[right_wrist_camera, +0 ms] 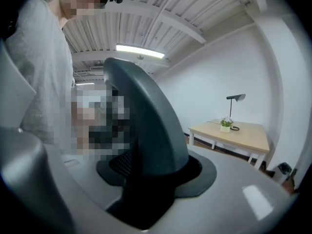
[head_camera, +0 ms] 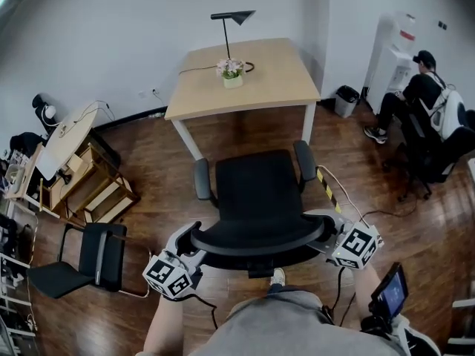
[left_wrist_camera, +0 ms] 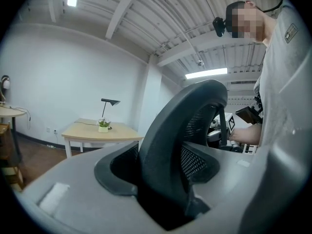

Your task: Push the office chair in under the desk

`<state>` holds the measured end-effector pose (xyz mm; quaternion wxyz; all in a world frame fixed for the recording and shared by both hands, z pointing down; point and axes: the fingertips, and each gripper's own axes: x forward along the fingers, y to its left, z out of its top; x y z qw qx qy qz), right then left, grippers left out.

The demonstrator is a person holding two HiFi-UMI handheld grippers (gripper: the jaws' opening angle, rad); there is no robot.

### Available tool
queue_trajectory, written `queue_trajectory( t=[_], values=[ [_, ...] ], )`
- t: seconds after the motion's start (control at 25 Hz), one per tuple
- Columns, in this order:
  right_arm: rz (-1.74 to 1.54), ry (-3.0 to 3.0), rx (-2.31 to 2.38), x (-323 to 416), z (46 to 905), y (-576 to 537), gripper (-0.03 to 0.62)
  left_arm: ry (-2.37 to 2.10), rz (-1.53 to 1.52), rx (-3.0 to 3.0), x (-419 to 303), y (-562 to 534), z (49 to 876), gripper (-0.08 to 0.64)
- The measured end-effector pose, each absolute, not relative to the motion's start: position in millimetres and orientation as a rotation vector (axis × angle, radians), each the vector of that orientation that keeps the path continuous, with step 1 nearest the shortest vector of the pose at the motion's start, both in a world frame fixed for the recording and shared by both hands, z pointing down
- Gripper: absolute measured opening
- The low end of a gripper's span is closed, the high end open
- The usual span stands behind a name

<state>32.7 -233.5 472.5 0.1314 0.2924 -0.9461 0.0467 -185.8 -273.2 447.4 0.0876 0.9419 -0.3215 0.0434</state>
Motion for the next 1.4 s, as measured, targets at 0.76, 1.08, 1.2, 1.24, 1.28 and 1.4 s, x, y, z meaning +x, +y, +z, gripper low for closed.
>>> queue_trajectory(
  t=[0.76, 1.08, 1.2, 1.24, 1.28, 1.4],
  values=[
    [0.144, -2.750, 0.829, 35, 458, -387, 0.222, -1.026, 0.123, 2.769, -185, -428, 433, 0.255],
    [0.164, -2.737, 0.856, 25, 461, -438, 0.222, -0.994, 0.123, 2.779, -193, -483, 437, 0.255],
    [0.162, -2.732, 0.865, 23, 460, -458, 0.222, -0.978, 0.121, 2.786, -195, -505, 436, 0.255],
    [0.164, -2.729, 0.871, 22, 460, -464, 0.222, -0.972, 0.120, 2.788, -196, -513, 436, 0.255],
    [0.167, -2.725, 0.878, 20, 461, -472, 0.222, -0.964, 0.120, 2.791, -198, -521, 436, 0.255],
    [0.177, -2.713, 0.901, 14, 466, -498, 0.222, -0.940, 0.126, 2.797, -203, -551, 442, 0.255]
  ],
)
